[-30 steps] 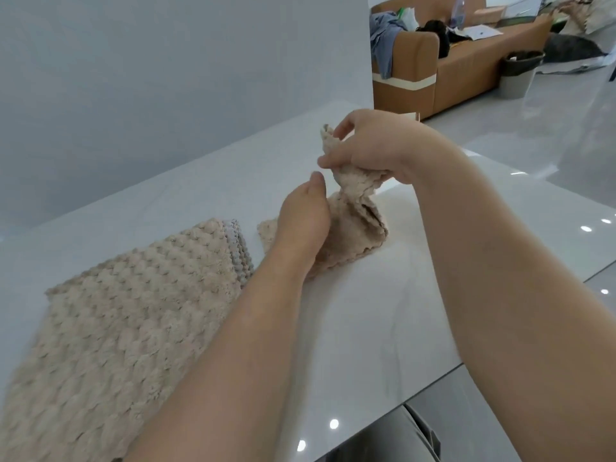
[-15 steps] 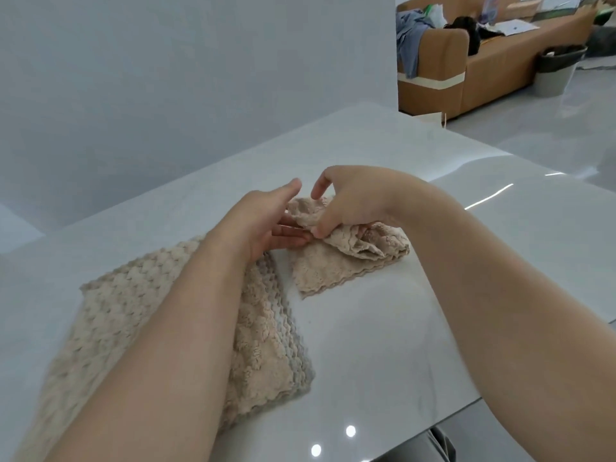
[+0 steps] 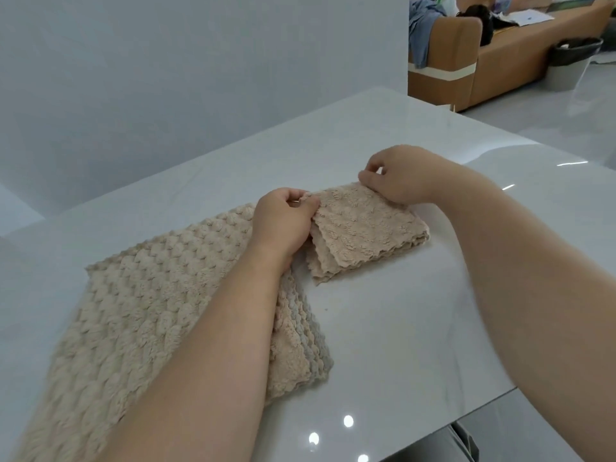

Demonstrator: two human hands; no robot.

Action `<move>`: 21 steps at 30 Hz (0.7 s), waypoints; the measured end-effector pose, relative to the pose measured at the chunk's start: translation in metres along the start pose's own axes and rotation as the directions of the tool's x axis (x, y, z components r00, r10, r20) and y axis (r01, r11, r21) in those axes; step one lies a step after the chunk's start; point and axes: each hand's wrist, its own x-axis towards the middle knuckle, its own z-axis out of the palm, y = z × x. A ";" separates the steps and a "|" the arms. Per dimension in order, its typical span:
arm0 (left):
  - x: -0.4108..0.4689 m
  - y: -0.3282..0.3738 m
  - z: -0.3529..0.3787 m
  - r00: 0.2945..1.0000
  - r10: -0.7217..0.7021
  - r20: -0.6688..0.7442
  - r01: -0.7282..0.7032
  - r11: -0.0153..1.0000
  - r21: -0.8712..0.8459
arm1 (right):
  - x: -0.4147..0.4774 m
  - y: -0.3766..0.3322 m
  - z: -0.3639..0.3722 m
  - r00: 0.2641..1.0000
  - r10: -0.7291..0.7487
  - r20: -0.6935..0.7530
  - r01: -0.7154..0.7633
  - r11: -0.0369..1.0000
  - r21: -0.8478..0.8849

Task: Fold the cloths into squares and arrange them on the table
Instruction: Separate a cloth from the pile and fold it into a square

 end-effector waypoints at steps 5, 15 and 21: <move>-0.004 0.001 0.002 0.978 0.189 -0.092 -0.162 0.956 0.245 | 0.003 0.007 0.003 0.999 0.030 0.045 -0.038 0.984 0.175; -0.008 0.002 0.007 0.969 0.246 0.000 -0.214 0.845 0.490 | 0.005 0.015 0.005 0.996 0.024 0.081 -0.045 0.965 0.259; -0.011 0.008 0.006 0.971 0.237 -0.042 -0.216 0.935 0.282 | 0.004 0.019 -0.001 0.996 -0.016 0.090 -0.024 0.901 0.434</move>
